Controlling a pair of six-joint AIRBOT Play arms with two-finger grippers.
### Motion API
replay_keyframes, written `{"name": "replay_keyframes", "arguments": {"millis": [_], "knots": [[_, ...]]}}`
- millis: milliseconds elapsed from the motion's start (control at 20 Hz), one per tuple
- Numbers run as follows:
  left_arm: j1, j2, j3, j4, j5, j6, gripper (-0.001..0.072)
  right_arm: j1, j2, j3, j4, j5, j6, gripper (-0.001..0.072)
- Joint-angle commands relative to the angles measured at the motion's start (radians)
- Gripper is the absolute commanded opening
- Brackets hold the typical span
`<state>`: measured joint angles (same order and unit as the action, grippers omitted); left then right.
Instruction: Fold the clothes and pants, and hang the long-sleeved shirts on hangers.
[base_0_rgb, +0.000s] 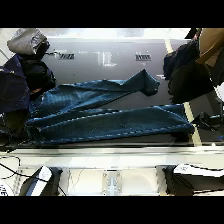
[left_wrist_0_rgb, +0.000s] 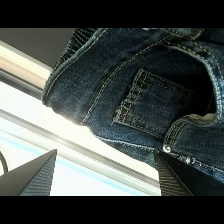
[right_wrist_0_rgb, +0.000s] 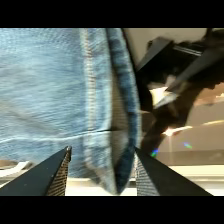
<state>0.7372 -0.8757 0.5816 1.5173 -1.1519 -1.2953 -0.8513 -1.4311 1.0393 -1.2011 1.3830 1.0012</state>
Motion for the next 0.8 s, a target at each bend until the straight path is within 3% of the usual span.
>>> {"name": "replay_keyframes", "arguments": {"millis": [0, 150, 200, 250, 300, 350, 400, 500, 750], "knots": [[0.001, -0.001, -0.01, 0.0, 0.003, 0.0, 0.0702, -0.001, -0.029, -0.022, 0.002, -0.041, -0.019, 0.0452], [0.001, -0.001, -0.01, 0.0, 0.003, 0.0, 0.0702, -0.001, -0.073, -0.022, 0.122, 0.053, -0.079, 0.0373], [0.001, -0.001, -0.01, 0.0, -0.006, 0.001, 0.0692, -0.001, -0.083, -0.022, 0.149, 0.092, -0.087, 0.0274], [0.001, -0.001, -0.01, 0.0, -0.024, 0.001, 0.0668, -0.001, -0.084, -0.022, 0.163, 0.14, -0.126, 0.0098], [0.001, -0.001, -0.01, 0.0, -0.042, 0.001, 0.0452, -0.001, -0.079, -0.021, 0.165, 0.189, -0.153, 0.0036], [0.001, -0.001, -0.01, 0.0, -0.047, 0.001, 0.0105, -0.003, -0.071, -0.016, 0.158, 0.239, -0.156, 0.0036], [0.001, -0.001, -0.01, 0.0, -0.046, 0.005, 0.0023, -0.003, -0.06, -0.006, 0.143, 0.277, -0.156, 0.0035], [0.001, -0.001, -0.01, 0.001, -0.045, 0.005, 0.0025, -0.003, -0.021, 0.025, 0.072, 0.311, -0.146, 0.0035], [0.001, -0.001, -0.01, 0.072, -0.045, 0.003, 0.0024, -0.003, 0.06, 0.043, -0.354, 0.255, -0.023, 0.0034]]}}
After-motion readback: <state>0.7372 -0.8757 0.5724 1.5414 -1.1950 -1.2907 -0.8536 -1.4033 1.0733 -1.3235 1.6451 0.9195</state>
